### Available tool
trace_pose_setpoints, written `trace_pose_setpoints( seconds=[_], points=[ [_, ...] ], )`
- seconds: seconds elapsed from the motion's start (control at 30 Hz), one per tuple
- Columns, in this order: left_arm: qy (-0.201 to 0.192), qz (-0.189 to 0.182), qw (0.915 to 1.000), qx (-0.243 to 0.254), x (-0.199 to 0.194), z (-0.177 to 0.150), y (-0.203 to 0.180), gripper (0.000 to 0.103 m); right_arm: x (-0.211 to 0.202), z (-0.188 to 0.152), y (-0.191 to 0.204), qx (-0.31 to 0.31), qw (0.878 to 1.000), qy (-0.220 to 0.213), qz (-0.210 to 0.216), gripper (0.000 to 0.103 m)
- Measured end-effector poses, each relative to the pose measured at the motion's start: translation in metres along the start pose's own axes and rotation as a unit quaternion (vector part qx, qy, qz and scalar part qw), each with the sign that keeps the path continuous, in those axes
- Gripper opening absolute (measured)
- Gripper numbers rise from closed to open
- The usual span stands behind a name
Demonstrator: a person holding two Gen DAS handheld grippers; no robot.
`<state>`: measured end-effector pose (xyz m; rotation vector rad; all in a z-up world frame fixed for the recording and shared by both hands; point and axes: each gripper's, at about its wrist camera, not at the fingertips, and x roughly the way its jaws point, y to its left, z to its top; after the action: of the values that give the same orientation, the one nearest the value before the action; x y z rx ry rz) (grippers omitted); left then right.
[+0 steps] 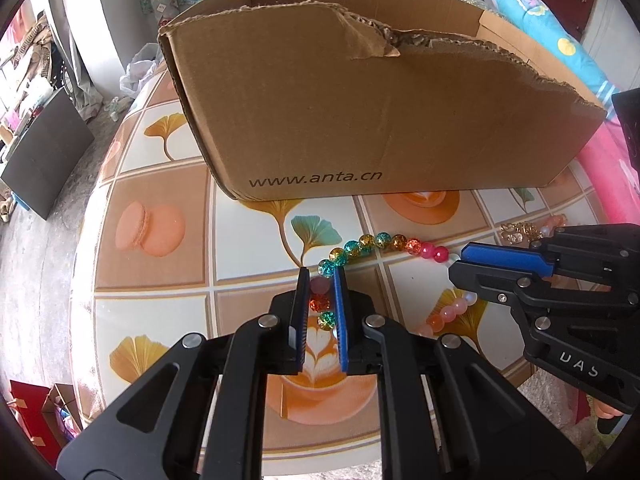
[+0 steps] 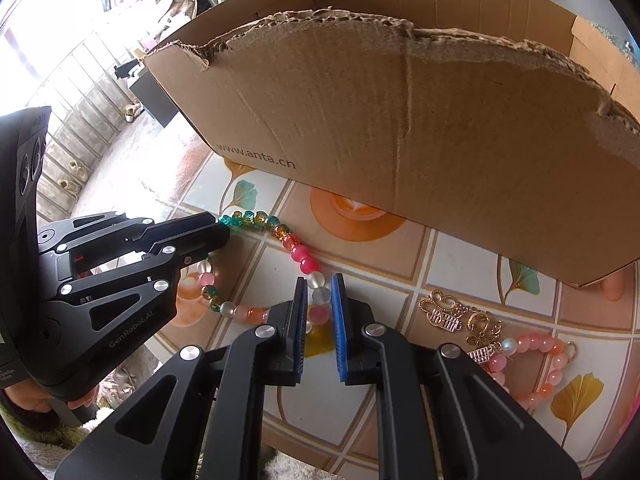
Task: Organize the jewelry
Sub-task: 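Close the right gripper on the multicolour bead bracelet and lift it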
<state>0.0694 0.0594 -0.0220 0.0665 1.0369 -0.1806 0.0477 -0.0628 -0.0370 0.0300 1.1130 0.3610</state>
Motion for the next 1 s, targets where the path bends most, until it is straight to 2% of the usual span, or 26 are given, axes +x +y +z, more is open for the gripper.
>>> trace_pose_setpoints(
  seconds=[0.73,0.87,1.0],
  points=[
    [-0.001,-0.004,1.0,0.0,0.0,-0.001,0.0,0.011,0.003,0.003,0.017,-0.001,1.0,0.001,-0.011,0.013],
    [-0.006,-0.036,0.9991,-0.022,-0.001,-0.001,0.008,0.019,0.003,0.003,0.018,-0.001,1.0,0.0,-0.011,0.013],
    [-0.012,-0.043,0.9986,-0.027,-0.001,-0.001,0.014,0.019,0.004,0.003,0.018,0.002,1.0,-0.001,-0.011,0.013]
  ],
)
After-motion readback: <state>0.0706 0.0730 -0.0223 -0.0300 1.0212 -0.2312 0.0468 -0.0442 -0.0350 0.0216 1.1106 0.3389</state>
